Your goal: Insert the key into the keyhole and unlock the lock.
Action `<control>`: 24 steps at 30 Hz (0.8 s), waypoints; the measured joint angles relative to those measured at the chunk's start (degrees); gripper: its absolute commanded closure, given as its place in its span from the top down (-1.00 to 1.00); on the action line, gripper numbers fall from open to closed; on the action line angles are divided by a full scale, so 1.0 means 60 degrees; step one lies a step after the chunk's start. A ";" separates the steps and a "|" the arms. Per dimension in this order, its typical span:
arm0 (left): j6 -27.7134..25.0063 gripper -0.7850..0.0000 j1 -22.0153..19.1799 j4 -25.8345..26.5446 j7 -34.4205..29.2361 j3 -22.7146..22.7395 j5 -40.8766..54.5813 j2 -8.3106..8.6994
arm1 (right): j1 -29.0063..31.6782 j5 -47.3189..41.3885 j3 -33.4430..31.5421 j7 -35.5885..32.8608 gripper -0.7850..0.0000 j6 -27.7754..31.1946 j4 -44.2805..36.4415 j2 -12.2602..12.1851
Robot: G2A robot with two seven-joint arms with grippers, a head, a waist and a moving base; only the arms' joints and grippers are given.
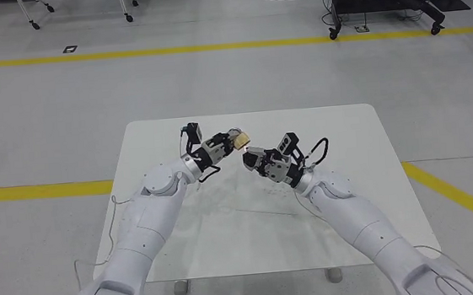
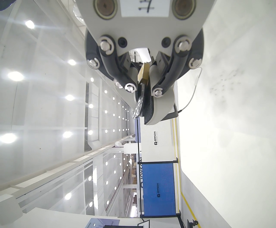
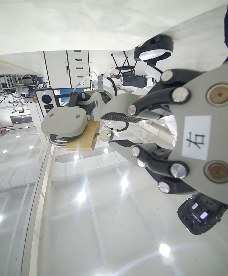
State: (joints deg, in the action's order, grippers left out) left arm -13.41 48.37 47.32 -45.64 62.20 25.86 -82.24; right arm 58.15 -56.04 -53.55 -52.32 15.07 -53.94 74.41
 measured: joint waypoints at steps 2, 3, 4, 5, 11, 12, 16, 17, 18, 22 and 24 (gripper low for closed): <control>0.0008 -1.00 -0.0006 -0.0003 -0.0019 -0.0015 -0.0021 -0.0004 | -0.0020 -0.0023 -0.0015 -0.0024 -0.75 0.0014 0.0069 0.0036; 0.0017 -1.00 -0.0012 -0.0007 -0.0041 -0.0020 -0.0026 -0.0005 | -0.0026 -0.0030 -0.0022 -0.0036 -0.75 0.0026 0.0092 0.0051; 0.0025 -1.00 -0.0019 -0.0015 -0.0063 -0.0023 -0.0031 -0.0005 | -0.0033 -0.0035 -0.0029 -0.0048 -0.76 0.0032 0.0117 0.0065; 0.0033 -1.00 -0.0030 -0.0028 -0.0086 -0.0027 -0.0038 -0.0006 | -0.0042 -0.0047 -0.0040 -0.0062 -0.77 0.0040 0.0150 0.0085; 0.0000 -1.00 -0.0066 -0.0083 -0.0189 -0.0069 -0.0074 -0.0019 | -0.0059 -0.0136 -0.0090 -0.0155 -1.00 0.0066 0.0312 0.0182; -0.0014 -1.00 -0.0069 -0.0090 -0.0196 -0.0077 -0.0082 -0.0022 | -0.0055 -0.0177 -0.0099 -0.0190 -1.00 0.0057 0.0333 0.0197; -0.0057 -1.00 -0.0091 -0.0124 -0.0234 -0.0089 -0.0092 -0.0028 | -0.0059 -0.0297 -0.0138 -0.0322 -1.00 0.0030 0.0443 0.0261; -0.0081 -1.00 -0.0097 -0.0133 -0.0245 -0.0090 -0.0100 -0.0029 | -0.0067 -0.0317 -0.0146 -0.0365 -1.00 0.0016 0.0475 0.0279; -0.0099 -1.00 -0.0103 -0.0140 -0.0256 -0.0092 -0.0111 -0.0029 | -0.0071 -0.0348 -0.0154 -0.0403 -1.00 0.0009 0.0495 0.0295; -0.0235 -1.00 -0.0108 -0.0137 -0.0290 -0.0075 -0.0135 -0.0025 | -0.0065 -0.0658 -0.0210 -0.0646 -1.00 -0.0056 0.0562 0.0374; -0.0343 -1.00 -0.0090 -0.0112 -0.0290 -0.0057 -0.0148 -0.0020 | -0.0040 -0.0997 -0.0268 -0.0872 -1.00 -0.0134 0.0591 0.0425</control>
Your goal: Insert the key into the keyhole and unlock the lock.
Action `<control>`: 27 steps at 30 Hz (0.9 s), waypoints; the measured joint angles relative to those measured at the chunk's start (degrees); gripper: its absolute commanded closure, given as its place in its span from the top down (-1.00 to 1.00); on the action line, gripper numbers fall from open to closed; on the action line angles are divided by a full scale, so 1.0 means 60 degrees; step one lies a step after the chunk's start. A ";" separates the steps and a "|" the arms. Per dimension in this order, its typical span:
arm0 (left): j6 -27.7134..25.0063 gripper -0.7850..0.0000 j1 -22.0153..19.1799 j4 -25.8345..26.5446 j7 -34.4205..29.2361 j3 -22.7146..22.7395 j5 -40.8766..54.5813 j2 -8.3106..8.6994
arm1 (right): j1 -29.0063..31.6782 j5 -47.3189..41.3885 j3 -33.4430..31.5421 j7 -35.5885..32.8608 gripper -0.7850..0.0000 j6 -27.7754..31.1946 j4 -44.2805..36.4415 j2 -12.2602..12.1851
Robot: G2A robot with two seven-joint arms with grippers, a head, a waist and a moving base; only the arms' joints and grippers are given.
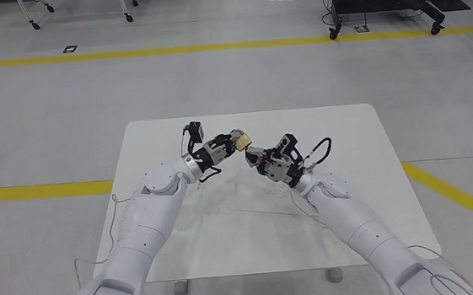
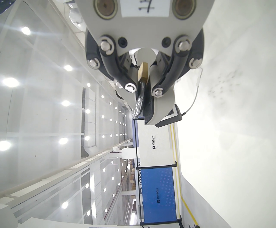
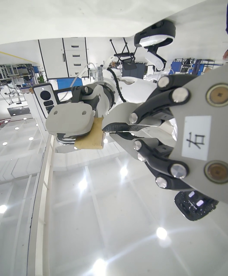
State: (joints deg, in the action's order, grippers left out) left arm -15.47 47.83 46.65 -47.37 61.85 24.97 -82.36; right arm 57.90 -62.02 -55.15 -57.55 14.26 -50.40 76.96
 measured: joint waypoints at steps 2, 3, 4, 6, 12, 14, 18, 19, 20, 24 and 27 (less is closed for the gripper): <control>-0.0041 -1.00 0.0017 0.0015 0.0000 0.0007 -0.0008 0.0003 | 0.0027 -0.0393 -0.0073 -0.0262 -1.00 -0.0097 0.0068 0.0051; -0.0039 -1.00 0.0020 0.0018 -0.0003 0.0006 -0.0018 0.0004 | 0.0030 -0.0554 -0.0099 -0.0384 -1.00 -0.0167 0.0112 0.0073; -0.0034 -1.00 0.0019 0.0021 -0.0003 0.0006 -0.0029 0.0005 | 0.0034 -0.0718 -0.0124 -0.0511 -1.00 -0.0250 0.0160 0.0096; -0.0028 -1.00 0.0020 0.0030 0.0005 0.0006 -0.0044 0.0006 | 0.0035 -0.1124 -0.0176 -0.0854 -1.00 -0.0477 0.0272 0.0153; -0.0123 -1.00 0.0040 0.0061 0.0051 0.0037 -0.0074 0.0014 | -0.0049 -0.1891 -0.0253 -0.1713 -1.00 -0.0966 0.0670 0.0312; -0.0161 -1.00 0.0054 0.0073 0.0066 0.0046 -0.0084 0.0017 | -0.0092 -0.1983 -0.0270 -0.1872 -1.00 -0.1010 0.0806 0.0358; -0.0196 -1.00 0.0066 0.0092 0.0081 0.0043 -0.0127 0.0018 | -0.0175 -0.1978 -0.0306 -0.2022 -1.00 -0.1012 0.1038 0.0422; -0.0203 -1.00 0.0067 0.0096 0.0081 0.0040 -0.0141 0.0019 | -0.0190 -0.1971 -0.0315 -0.2037 -1.00 -0.1007 0.1081 0.0436; -0.0220 -1.00 0.0068 0.0100 0.0090 0.0040 -0.0153 0.0019 | -0.0207 -0.1960 -0.0325 -0.2056 -1.00 -0.1001 0.1127 0.0454; -0.0248 -1.00 0.0079 0.0106 0.0118 0.0053 -0.0152 0.0020 | -0.0285 -0.1716 -0.0303 -0.2099 -1.00 -0.0997 0.1256 0.0500; -0.0248 -1.00 0.0083 0.0108 0.0127 0.0059 -0.0146 0.0020 | -0.0351 -0.1415 -0.0217 -0.2173 -0.58 -0.1116 0.1310 0.0532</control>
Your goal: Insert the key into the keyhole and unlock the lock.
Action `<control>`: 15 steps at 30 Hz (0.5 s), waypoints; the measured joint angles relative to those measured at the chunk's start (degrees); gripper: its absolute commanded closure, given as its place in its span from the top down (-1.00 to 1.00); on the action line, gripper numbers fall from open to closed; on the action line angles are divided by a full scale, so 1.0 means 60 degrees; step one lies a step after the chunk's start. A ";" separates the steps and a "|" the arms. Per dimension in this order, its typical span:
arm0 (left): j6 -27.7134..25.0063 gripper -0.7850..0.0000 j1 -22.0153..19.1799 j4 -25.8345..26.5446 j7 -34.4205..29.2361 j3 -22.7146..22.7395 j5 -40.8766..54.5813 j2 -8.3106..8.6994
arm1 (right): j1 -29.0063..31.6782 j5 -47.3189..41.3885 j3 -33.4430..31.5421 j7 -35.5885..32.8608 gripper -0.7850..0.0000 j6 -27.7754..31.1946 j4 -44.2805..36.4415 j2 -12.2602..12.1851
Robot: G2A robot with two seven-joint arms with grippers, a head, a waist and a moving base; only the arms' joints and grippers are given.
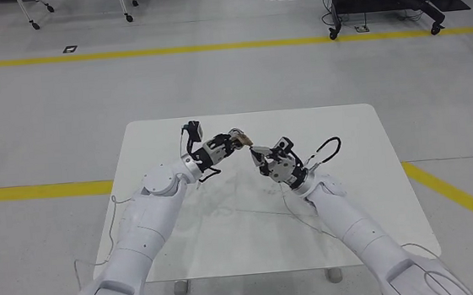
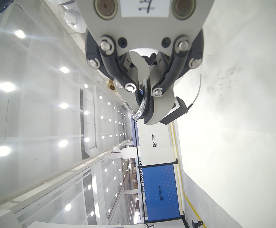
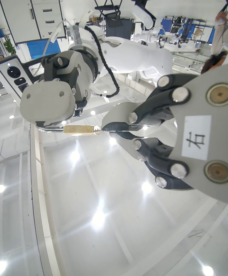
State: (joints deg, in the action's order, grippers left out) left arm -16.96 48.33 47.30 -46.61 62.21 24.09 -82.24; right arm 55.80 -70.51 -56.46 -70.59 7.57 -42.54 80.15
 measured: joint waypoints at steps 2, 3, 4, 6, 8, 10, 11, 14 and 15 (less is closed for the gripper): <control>0.0014 -1.00 0.0005 0.0002 0.0004 0.0004 0.0027 -0.0002 | -0.0052 0.0228 0.0037 -0.0013 -0.44 -0.0064 0.0044 0.0013; 0.0017 -1.00 0.0006 0.0005 -0.0004 0.0005 0.0038 -0.0003 | -0.0066 0.0293 0.0034 0.0006 -0.39 -0.0064 0.0065 0.0017; 0.0016 -1.00 0.0006 0.0008 -0.0014 0.0005 0.0045 -0.0004 | -0.0080 0.0361 0.0026 0.0041 -0.35 -0.0049 0.0089 0.0019; 0.0013 -1.00 0.0006 0.0009 -0.0031 0.0002 0.0062 -0.0008 | -0.0099 0.0464 -0.0008 0.0103 -0.28 -0.0013 0.0121 0.0025; 0.0014 -1.00 0.0005 0.0004 -0.0038 -0.0001 0.0073 -0.0011 | -0.0105 0.0498 -0.0061 0.0110 -0.18 -0.0014 0.0133 0.0031; 0.0017 -1.00 0.0001 -0.0001 -0.0050 -0.0002 0.0087 -0.0014 | -0.0115 0.0539 -0.0104 0.0110 -0.16 -0.0028 0.0135 0.0034; 0.0018 -1.00 -0.0002 -0.0006 -0.0053 -0.0002 0.0091 -0.0014 | -0.0121 0.0574 -0.0130 0.0116 -0.14 -0.0035 0.0128 0.0035; 0.0018 -1.00 -0.0008 -0.0014 -0.0059 0.0000 0.0092 -0.0015 | -0.0126 0.0654 -0.0191 0.0109 -0.07 -0.0058 0.0068 0.0039; 0.0018 -1.00 -0.0010 -0.0016 -0.0062 0.0004 0.0096 -0.0015 | -0.0125 0.0683 -0.0210 0.0102 -0.05 -0.0063 0.0046 0.0038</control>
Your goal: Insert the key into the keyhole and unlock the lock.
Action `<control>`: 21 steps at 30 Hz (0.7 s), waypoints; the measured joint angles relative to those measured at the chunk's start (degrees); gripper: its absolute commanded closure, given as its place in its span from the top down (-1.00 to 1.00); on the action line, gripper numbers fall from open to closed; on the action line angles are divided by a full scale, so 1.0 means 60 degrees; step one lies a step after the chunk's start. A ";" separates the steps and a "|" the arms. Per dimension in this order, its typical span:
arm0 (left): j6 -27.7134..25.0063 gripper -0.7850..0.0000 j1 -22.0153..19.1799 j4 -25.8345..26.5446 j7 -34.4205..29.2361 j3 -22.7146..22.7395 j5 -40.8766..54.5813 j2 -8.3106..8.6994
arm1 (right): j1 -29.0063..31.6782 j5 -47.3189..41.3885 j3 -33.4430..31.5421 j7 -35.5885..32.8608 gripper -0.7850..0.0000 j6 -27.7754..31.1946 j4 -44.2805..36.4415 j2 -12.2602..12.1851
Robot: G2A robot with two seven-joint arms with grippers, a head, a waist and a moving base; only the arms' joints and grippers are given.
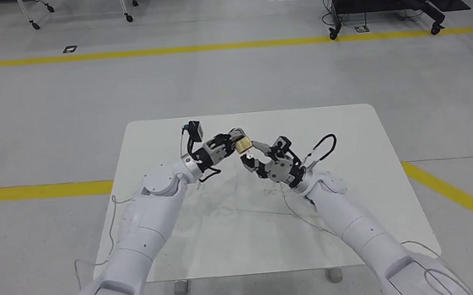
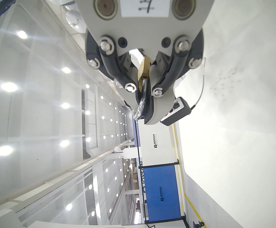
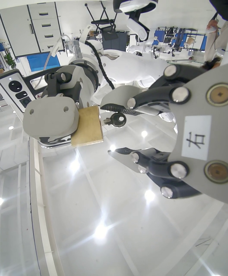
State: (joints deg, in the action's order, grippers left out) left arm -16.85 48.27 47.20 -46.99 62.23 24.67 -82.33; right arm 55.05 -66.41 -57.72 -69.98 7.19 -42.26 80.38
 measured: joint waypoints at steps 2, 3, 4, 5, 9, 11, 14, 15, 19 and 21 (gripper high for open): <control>-0.0003 -1.00 0.0000 -0.0002 -0.0008 0.0009 0.0025 0.0000 | 0.0012 0.0085 -0.0052 -0.0009 -0.03 -0.0007 -0.0041 -0.0009; 0.0000 -1.00 0.0001 -0.0004 -0.0012 0.0008 0.0025 -0.0001 | 0.0021 0.0124 -0.0079 -0.0012 -0.02 -0.0008 -0.0053 -0.0016; 0.0012 -1.00 0.0000 -0.0008 -0.0012 0.0002 0.0019 -0.0002 | 0.0033 0.0171 -0.0110 -0.0011 0.07 -0.0006 -0.0060 -0.0025; 0.0040 -1.00 -0.0003 -0.0015 -0.0001 -0.0011 0.0000 -0.0005 | 0.0052 0.0255 -0.0147 -0.0007 0.25 0.0000 -0.0068 -0.0042; 0.0233 -1.00 -0.0032 -0.0060 0.0074 -0.0069 -0.0041 -0.0024 | 0.0037 0.1307 -0.0082 -0.0253 1.00 -0.0181 -0.0054 -0.0188; 0.0333 -1.00 -0.0058 -0.0085 0.0109 -0.0119 -0.0111 -0.0036 | 0.0081 0.1897 -0.0227 -0.0305 1.00 -0.0064 -0.0047 -0.0327; 0.0419 -1.00 -0.0072 -0.0103 0.0153 -0.0207 -0.0198 -0.0059 | 0.0306 0.2280 -0.0735 -0.0217 1.00 0.0156 -0.0183 -0.0582; 0.0462 -1.00 -0.0083 -0.0116 0.0180 -0.0236 -0.0234 -0.0067 | 0.0403 0.2401 -0.0923 -0.0155 1.00 0.0213 -0.0268 -0.0675; 0.0765 -1.00 -0.0147 -0.0203 0.0477 -0.0453 -0.0584 -0.0117 | 0.1016 0.2983 -0.1931 0.0171 1.00 0.0389 -0.0912 -0.1141; 0.1006 -1.00 -0.0191 -0.0252 0.0699 -0.0657 -0.0884 -0.0167 | 0.1495 0.3271 -0.2619 0.0429 1.00 0.0505 -0.1482 -0.1413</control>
State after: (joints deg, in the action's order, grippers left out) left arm -10.82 47.12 45.69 -42.79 58.29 19.36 -83.33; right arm 64.02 -46.78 -73.43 -67.40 10.22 -51.15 71.90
